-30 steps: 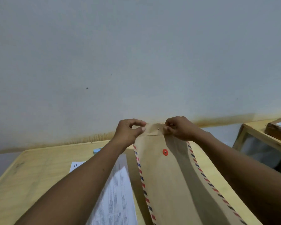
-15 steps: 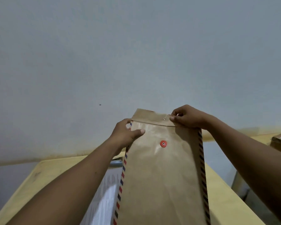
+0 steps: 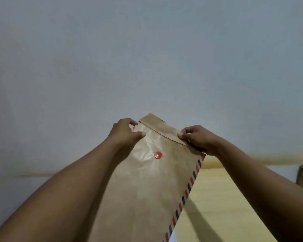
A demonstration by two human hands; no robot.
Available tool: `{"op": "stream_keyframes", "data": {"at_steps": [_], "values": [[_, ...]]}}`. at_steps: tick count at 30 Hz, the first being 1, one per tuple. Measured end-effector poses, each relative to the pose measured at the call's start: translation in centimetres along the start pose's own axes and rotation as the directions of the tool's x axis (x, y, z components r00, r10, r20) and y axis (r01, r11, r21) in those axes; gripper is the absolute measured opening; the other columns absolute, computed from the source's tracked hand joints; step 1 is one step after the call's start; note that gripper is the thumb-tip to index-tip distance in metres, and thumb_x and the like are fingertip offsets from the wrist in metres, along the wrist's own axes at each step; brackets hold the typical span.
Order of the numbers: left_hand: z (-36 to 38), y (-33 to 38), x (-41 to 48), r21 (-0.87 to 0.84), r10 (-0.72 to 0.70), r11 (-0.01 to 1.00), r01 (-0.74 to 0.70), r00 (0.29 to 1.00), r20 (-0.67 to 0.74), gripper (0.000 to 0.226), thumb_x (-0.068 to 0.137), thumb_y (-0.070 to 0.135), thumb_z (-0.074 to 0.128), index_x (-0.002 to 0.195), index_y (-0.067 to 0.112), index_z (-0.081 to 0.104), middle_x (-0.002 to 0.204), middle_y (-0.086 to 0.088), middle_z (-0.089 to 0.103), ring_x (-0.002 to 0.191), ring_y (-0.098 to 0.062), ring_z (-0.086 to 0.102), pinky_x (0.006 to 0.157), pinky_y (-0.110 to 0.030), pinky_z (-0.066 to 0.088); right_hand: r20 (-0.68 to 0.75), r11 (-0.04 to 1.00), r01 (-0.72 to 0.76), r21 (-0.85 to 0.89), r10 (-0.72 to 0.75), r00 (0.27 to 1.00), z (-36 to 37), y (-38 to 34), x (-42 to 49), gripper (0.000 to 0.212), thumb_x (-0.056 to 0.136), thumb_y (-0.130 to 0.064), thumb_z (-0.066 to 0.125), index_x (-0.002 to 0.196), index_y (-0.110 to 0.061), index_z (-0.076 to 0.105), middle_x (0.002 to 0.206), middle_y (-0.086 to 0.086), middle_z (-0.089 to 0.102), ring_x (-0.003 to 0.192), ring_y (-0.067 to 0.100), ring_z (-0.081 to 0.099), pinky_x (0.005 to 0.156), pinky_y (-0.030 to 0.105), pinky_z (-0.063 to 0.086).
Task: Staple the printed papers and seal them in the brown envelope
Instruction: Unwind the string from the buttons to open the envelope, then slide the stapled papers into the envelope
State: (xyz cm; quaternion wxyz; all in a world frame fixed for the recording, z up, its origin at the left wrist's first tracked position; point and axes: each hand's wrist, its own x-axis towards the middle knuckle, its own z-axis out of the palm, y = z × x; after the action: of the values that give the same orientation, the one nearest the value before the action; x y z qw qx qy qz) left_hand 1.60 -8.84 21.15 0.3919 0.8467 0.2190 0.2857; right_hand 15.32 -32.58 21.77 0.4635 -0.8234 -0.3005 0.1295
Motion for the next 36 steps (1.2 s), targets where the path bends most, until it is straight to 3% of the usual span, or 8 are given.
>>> {"op": "stream_keyframes", "data": {"at_steps": [3,8,13,17,23,26,32,36], "values": [[-1.7,-1.7,0.0,0.231,0.004,0.973,0.009,0.998,-0.057,0.070,0.076,0.049,0.081,0.137,0.031,0.052,0.128,-0.004,0.063,0.115,-0.027,0.062,0.100,-0.044,0.051,0.016,0.982,-0.051,0.180,0.049,0.999,4.9,0.8,0.4,0.037,0.100,-0.029,0.059,0.101,0.009,0.063,0.080,0.019,0.056,0.069,0.033,0.047,0.058,0.038,0.040],[-2.3,-5.3,-2.1,0.359,-0.040,0.933,0.026,0.999,0.031,0.081,0.084,0.052,0.076,0.151,0.028,0.036,0.148,-0.007,0.050,0.134,-0.027,0.051,0.107,-0.045,0.046,0.040,0.923,-0.156,0.351,0.152,0.988,12.9,1.9,1.0,0.021,0.099,-0.013,0.055,0.080,-0.007,0.058,0.060,0.009,0.046,0.041,0.014,0.039,0.045,0.024,0.030],[-1.7,-8.6,-5.6,0.344,-0.119,0.938,0.051,0.976,0.181,0.081,0.085,0.057,0.074,0.152,0.026,0.039,0.149,-0.008,0.051,0.129,-0.025,0.055,0.103,-0.039,0.048,0.169,0.834,-0.284,0.473,0.230,0.958,18.6,1.7,1.1,0.016,0.097,-0.005,0.050,0.093,-0.002,0.065,0.098,0.025,0.066,0.080,0.035,0.064,0.060,0.041,0.060],[-1.6,-9.6,-7.8,0.351,-0.169,0.934,0.074,0.954,0.249,0.078,0.084,0.060,0.073,0.147,0.023,0.047,0.143,-0.004,0.057,0.123,-0.021,0.057,0.093,-0.032,0.047,0.217,0.790,-0.336,0.513,0.259,0.941,20.9,1.1,1.0,0.019,0.099,-0.004,0.050,0.112,0.002,0.062,0.113,0.028,0.066,0.088,0.037,0.066,0.070,0.047,0.060],[-1.7,-10.3,-9.5,0.363,-0.228,0.919,0.150,0.957,0.181,0.063,0.083,0.061,0.069,0.135,0.031,0.051,0.133,0.002,0.062,0.117,-0.022,0.060,0.100,-0.041,0.051,0.255,0.745,-0.354,0.565,0.250,0.934,22.3,0.4,1.0,0.017,0.098,-0.003,0.050,0.109,0.004,0.060,0.117,0.029,0.065,0.095,0.040,0.066,0.079,0.050,0.059],[-1.8,-10.3,-10.1,0.370,-0.244,0.913,0.172,0.957,0.159,0.052,0.088,0.049,0.064,0.135,0.032,0.050,0.130,0.004,0.061,0.115,-0.023,0.061,0.098,-0.040,0.052,0.284,0.735,-0.366,0.570,0.242,0.928,22.6,0.2,0.6,0.010,0.098,-0.002,0.049,0.097,-0.001,0.059,0.113,0.027,0.067,0.104,0.042,0.067,0.090,0.057,0.056],[-2.2,-10.5,-11.5,0.506,-0.149,0.857,0.102,0.987,0.054,0.028,0.087,0.018,0.062,0.110,0.034,0.058,0.114,0.007,0.060,0.098,-0.023,0.060,0.076,-0.036,0.052,0.326,0.769,-0.354,0.533,0.200,0.924,23.3,0.0,-0.6,0.017,0.096,0.002,0.047,0.104,0.005,0.062,0.091,0.020,0.067,0.079,0.033,0.067,0.060,0.038,0.059],[-2.7,-10.6,-12.0,0.637,-0.119,0.763,0.111,0.992,-0.031,0.029,0.086,0.002,0.062,0.102,0.024,0.073,0.108,0.000,0.067,0.092,-0.026,0.064,0.068,-0.035,0.050,0.358,0.774,-0.360,0.521,0.185,0.915,24.4,-0.2,-0.7,0.018,0.098,-0.002,0.048,0.106,0.005,0.063,0.088,0.018,0.068,0.071,0.028,0.068,0.079,0.046,0.061]]}}
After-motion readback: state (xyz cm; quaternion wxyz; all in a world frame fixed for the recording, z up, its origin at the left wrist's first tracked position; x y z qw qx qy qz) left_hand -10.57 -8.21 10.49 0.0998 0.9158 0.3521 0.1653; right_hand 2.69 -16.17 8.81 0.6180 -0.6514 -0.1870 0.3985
